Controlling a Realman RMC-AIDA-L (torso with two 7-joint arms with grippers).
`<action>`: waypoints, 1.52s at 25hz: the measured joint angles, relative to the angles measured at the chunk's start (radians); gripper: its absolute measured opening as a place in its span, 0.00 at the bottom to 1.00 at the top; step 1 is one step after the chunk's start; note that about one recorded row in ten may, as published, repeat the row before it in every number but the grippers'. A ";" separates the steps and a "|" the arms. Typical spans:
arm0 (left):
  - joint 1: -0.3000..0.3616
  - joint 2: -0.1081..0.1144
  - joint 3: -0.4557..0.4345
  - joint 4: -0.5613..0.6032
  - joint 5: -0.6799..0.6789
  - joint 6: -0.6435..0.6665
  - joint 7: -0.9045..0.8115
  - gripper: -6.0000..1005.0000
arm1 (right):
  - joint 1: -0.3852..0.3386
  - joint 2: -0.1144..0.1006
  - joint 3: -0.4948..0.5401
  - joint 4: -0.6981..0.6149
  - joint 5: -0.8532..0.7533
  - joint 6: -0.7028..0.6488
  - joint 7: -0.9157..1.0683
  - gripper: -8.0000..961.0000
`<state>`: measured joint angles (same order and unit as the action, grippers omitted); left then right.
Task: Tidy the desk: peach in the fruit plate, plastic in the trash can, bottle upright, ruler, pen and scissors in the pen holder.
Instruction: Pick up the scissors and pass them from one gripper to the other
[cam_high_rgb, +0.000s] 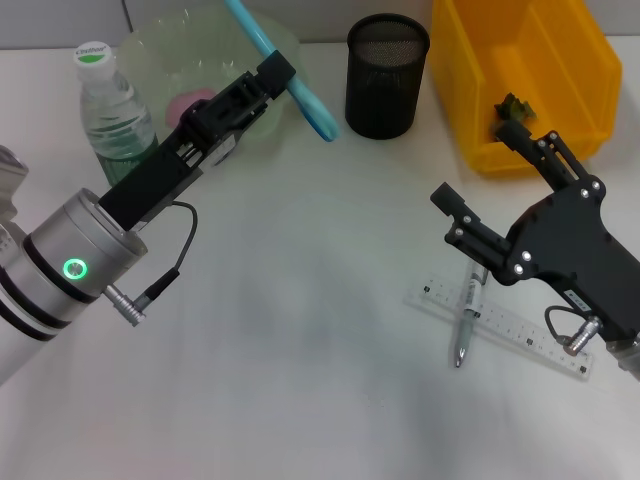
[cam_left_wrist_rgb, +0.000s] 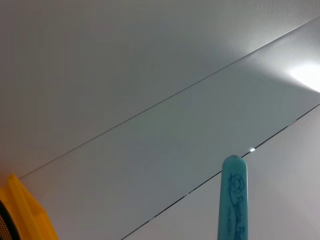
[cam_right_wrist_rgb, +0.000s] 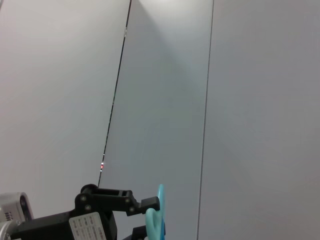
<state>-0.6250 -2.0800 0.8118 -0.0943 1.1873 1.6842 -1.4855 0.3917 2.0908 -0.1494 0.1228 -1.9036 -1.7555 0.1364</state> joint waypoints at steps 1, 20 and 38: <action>-0.001 0.000 0.000 -0.001 0.000 0.000 -0.005 0.26 | 0.002 0.000 -0.001 0.000 0.000 0.000 0.000 0.87; -0.039 0.000 -0.007 -0.034 0.002 -0.023 -0.039 0.26 | 0.088 0.001 -0.021 0.099 -0.031 0.078 -0.147 0.87; -0.043 -0.002 -0.022 -0.080 0.001 0.001 -0.034 0.26 | 0.149 0.002 0.034 0.187 -0.030 0.147 -0.309 0.87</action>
<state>-0.6678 -2.0816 0.7898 -0.1747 1.1888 1.6852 -1.5193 0.5404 2.0924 -0.1157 0.3099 -1.9337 -1.6082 -0.1721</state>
